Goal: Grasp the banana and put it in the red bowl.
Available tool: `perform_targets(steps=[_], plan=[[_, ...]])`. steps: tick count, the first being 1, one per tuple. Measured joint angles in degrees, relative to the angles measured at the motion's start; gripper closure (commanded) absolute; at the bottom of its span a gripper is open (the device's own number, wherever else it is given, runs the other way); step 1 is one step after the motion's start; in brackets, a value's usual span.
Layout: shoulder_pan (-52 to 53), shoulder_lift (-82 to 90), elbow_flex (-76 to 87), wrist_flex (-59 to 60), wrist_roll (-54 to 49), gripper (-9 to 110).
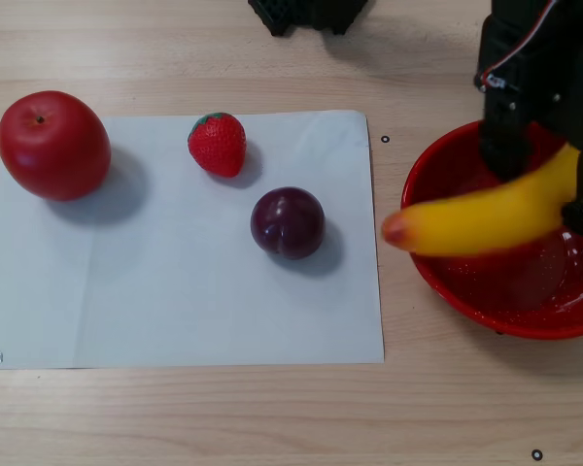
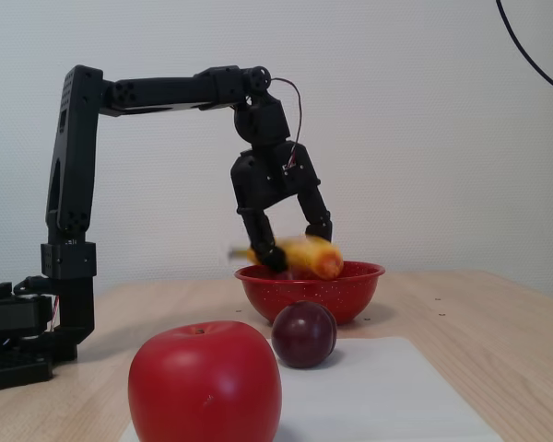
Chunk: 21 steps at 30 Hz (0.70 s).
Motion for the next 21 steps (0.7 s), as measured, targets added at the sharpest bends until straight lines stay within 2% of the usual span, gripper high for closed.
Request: perform_targets(steps=[5,8,12,21], plan=[[-0.3,-0.4,-0.3,4.6,0.3,63],[-0.4,-0.5,-3.3,6.6,0.3,67],[-1.5,-0.4,-8.8,9.2,-0.2,78],[-3.1,-0.2,-10.2,12.0,-2.3,100]])
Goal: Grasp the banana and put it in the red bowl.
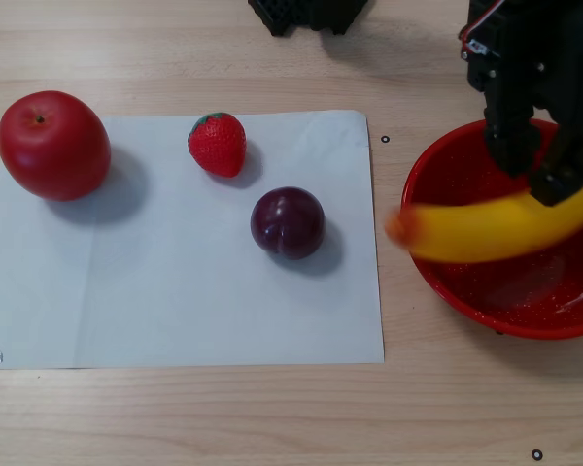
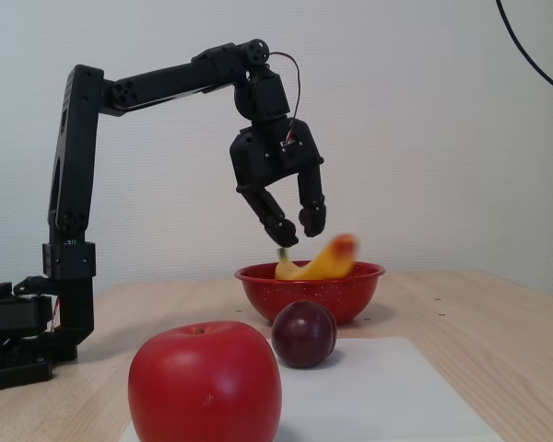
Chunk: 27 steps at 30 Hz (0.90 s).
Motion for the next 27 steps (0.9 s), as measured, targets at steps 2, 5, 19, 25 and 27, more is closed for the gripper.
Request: perform_targets(steps=[2,5,19,25,27], plan=[[-0.7,0.0,0.0,1.3,0.0,101],[-1.9,2.5,0.0,3.1,0.0,101],[-10.6,23.6,7.0,4.9,0.1,101],[-15.9,35.2,18.6,0.9,0.1,101],[-17.0,39.6,24.3,-2.0,0.1,101]])
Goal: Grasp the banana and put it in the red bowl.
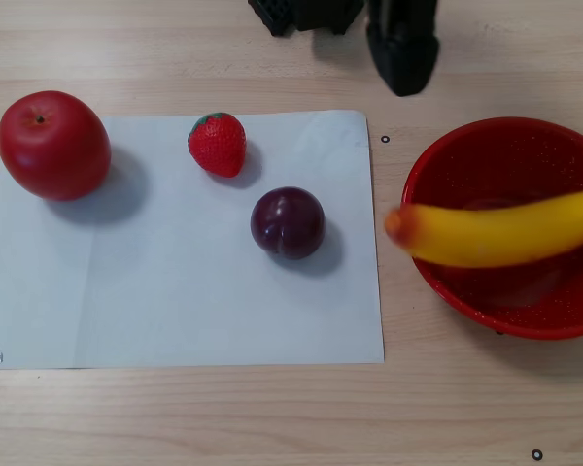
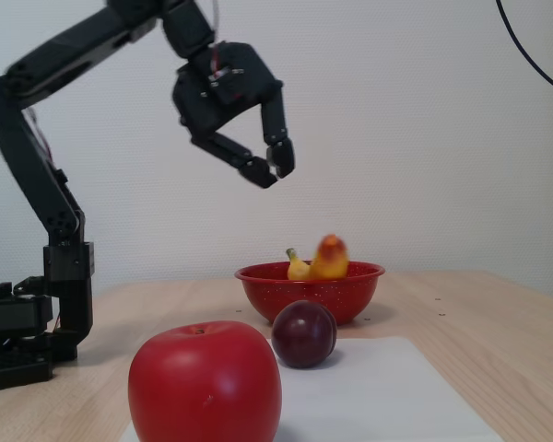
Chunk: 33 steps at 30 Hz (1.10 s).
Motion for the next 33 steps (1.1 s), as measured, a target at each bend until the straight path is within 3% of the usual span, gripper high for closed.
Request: perform_targets(steps=[16,33], plan=[[-4.7,33.0,49.6,-31.3,0.1,101],[-6.4,54.1,86.9,-57.7,0.0,101]])
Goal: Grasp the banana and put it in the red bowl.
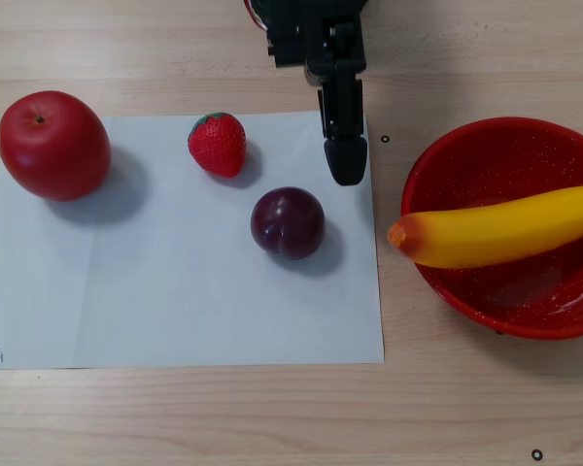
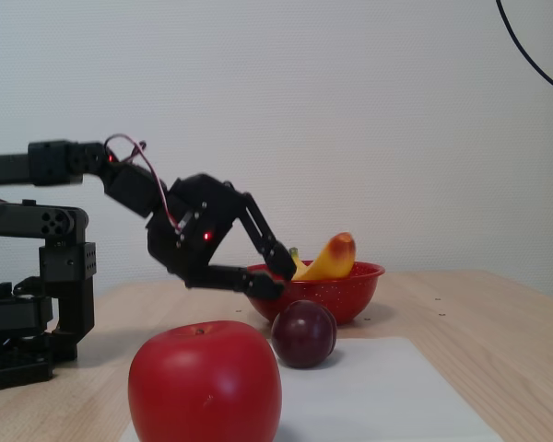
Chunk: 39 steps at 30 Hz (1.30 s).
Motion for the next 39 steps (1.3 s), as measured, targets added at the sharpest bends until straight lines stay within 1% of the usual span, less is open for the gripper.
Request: perform_targets(steps=[3,9,12,28,39], plan=[[0.0,2.9,6.3,-4.0,0.2,101],[0.0,8.2,7.2,-4.7,-0.1,101],[0.0,8.2,7.2,-0.6,-0.7,101],[0.4,10.1,7.2,30.0,-0.8,101],[-0.4,10.1,7.2,30.8,-2.5,101]])
